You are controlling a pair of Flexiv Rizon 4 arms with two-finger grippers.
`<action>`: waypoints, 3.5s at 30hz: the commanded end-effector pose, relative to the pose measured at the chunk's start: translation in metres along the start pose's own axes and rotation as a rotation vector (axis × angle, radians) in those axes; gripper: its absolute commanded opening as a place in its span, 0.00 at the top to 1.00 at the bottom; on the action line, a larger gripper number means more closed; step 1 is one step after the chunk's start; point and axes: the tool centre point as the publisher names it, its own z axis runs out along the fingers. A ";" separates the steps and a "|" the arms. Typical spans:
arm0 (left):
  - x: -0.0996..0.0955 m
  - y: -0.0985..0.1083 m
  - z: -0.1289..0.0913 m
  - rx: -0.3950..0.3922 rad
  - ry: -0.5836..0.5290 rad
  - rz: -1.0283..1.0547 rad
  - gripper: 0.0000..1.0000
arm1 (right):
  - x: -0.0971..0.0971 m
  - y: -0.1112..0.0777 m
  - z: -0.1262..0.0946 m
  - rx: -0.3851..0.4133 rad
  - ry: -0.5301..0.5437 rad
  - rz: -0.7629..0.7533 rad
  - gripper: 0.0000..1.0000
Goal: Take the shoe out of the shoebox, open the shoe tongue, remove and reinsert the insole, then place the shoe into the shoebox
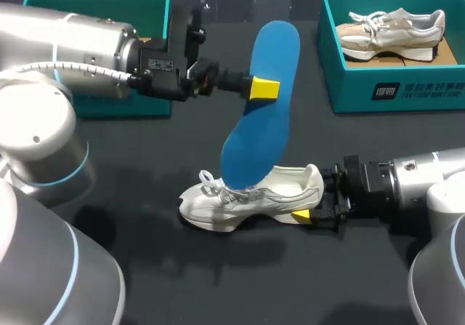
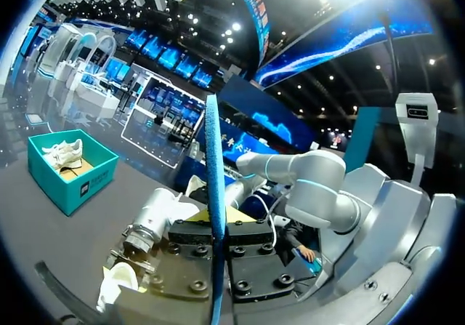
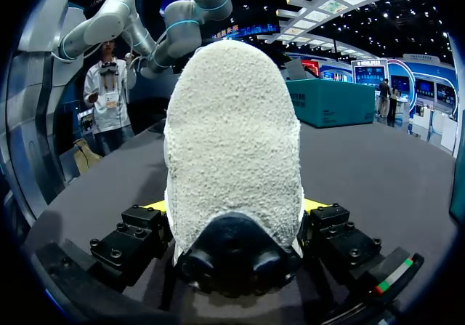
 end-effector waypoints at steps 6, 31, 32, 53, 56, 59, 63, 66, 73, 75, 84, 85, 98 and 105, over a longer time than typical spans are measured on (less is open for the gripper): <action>0.025 0.019 -0.006 0.126 -0.077 -0.008 1.00 | 0.001 0.001 0.000 0.004 0.000 0.001 1.00; 0.026 0.023 -0.009 0.160 -0.096 -0.025 1.00 | 0.001 0.001 0.000 0.004 0.000 0.001 1.00; 0.026 0.023 -0.009 0.160 -0.096 -0.025 1.00 | 0.001 0.001 -0.001 0.005 -0.005 -0.001 1.00; 0.026 0.023 -0.009 0.160 -0.096 -0.025 1.00 | -0.001 0.013 -0.040 0.385 -0.060 0.017 0.00; 0.026 0.023 -0.009 0.160 -0.096 -0.025 1.00 | 0.001 0.017 -0.045 0.499 -0.057 0.040 0.00; 0.026 0.023 -0.009 0.160 -0.096 -0.025 1.00 | 0.004 0.019 -0.048 0.595 -0.059 0.053 0.00; 0.026 0.023 -0.009 0.160 -0.096 -0.025 1.00 | 0.009 0.025 -0.051 0.759 -0.082 0.055 0.00; 0.026 0.023 -0.009 0.160 -0.096 -0.025 1.00 | 0.013 0.034 -0.055 0.860 -0.098 0.041 0.00; 0.026 0.023 -0.009 0.160 -0.096 -0.025 1.00 | 0.013 0.034 -0.055 0.860 -0.098 0.041 0.00; 0.026 0.023 -0.009 0.160 -0.096 -0.025 1.00 | 0.013 0.034 -0.055 0.860 -0.098 0.041 0.00; 0.026 0.023 -0.009 0.160 -0.096 -0.025 1.00 | 0.013 0.034 -0.055 0.860 -0.098 0.041 0.00; 0.026 0.023 -0.009 0.160 -0.096 -0.025 1.00 | 0.012 0.033 -0.056 0.888 -0.119 0.060 0.00; 0.026 0.023 -0.009 0.160 -0.096 -0.025 1.00 | 0.010 0.056 -0.057 1.266 -0.085 0.048 0.00; 0.026 0.023 -0.009 0.160 -0.096 -0.025 1.00 | 0.010 0.052 -0.056 1.313 -0.078 0.050 0.00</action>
